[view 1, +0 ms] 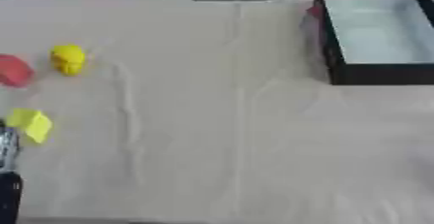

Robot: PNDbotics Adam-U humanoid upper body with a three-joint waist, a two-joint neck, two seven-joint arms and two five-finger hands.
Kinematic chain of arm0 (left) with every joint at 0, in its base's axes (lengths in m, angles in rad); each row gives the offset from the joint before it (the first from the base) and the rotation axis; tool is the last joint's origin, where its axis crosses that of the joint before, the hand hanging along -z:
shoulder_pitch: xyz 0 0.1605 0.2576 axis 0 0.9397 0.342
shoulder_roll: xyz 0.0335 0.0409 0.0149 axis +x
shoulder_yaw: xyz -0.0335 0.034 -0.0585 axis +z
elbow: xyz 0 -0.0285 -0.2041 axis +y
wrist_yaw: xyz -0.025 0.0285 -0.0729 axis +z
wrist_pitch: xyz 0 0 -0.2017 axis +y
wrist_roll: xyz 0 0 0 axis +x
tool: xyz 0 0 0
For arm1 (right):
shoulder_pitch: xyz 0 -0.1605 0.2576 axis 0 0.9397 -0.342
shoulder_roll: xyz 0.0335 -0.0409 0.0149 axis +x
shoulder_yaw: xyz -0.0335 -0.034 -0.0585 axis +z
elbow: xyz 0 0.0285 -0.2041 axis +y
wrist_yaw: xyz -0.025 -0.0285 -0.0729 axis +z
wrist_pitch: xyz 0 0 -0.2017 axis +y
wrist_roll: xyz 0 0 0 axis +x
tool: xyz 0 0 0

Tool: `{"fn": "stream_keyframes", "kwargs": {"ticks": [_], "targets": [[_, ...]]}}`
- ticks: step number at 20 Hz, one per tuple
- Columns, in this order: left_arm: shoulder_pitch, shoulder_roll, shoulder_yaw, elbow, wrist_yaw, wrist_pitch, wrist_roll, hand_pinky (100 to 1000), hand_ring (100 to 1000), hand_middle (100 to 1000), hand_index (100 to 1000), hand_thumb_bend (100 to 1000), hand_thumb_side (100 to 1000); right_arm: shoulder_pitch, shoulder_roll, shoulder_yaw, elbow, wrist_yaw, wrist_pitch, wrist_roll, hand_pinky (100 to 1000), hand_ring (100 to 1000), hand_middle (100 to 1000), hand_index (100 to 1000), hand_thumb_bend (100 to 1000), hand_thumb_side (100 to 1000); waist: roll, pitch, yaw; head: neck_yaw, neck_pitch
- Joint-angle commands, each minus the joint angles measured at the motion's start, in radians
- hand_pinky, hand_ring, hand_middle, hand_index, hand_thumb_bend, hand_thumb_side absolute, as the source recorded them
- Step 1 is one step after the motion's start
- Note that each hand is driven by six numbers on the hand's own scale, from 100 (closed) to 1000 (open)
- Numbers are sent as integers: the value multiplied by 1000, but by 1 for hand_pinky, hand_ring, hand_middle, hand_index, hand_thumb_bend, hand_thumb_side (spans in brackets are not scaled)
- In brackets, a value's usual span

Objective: Pick up the objects with one hand, pass them to the other hand, and then place them into the box on the other side of the table.

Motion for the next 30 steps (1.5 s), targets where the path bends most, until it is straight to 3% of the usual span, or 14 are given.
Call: {"fn": "stream_keyframes", "kwargs": {"ticks": [1, 7, 8, 16, 22, 26, 30], "targets": [[-46, 84, -3, 5, -31, 34, -7, 653, 679, 713, 696, 490, 520, 1, -31, -13, -6, 4, -12, -1, 1000, 1000, 1000, 990, 100, 579, -3, -10, 2, -5, -14], [-142, 259, -25, 122, -85, 143, -71, 668, 694, 721, 704, 466, 498, 17, -34, -16, -13, 5, -32, -5, 1000, 1000, 1000, 990, 100, 570, -2, -5, -1, 29, -13], [-159, 288, -30, 144, -95, 159, -89, 671, 696, 722, 707, 473, 449, 20, -36, -16, -15, 4, -36, -6, 1000, 1000, 1000, 990, 100, 568, -2, -5, -2, 37, -12], [-319, 488, -91, 410, -212, 282, -333, 702, 723, 740, 732, 505, 378, 24, -65, -6, -29, -16, -65, -5, 1000, 1000, 1000, 990, 100, 553, -6, -5, -10, 88, -11], [-402, 565, -131, 565, -376, 331, -551, 734, 755, 764, 765, 492, 365, 31, -79, 1, -25, -19, -85, -1, 1000, 1000, 1000, 989, 100, 547, -11, -5, -9, 106, -22], [-474, 592, -160, 665, -531, 370, -716, 760, 785, 789, 821, 598, 338, 36, -88, 7, -22, -20, -99, 2, 1000, 1000, 1000, 989, 100, 544, -16, -6, -6, 103, -28], [-553, 591, -180, 756, -711, 417, -895, 811, 829, 811, 848, 675, 408, 37, -96, 13, -16, -19, -108, 5, 1000, 1000, 1000, 989, 100, 542, -17, -7, -1, 96, -26]]}}
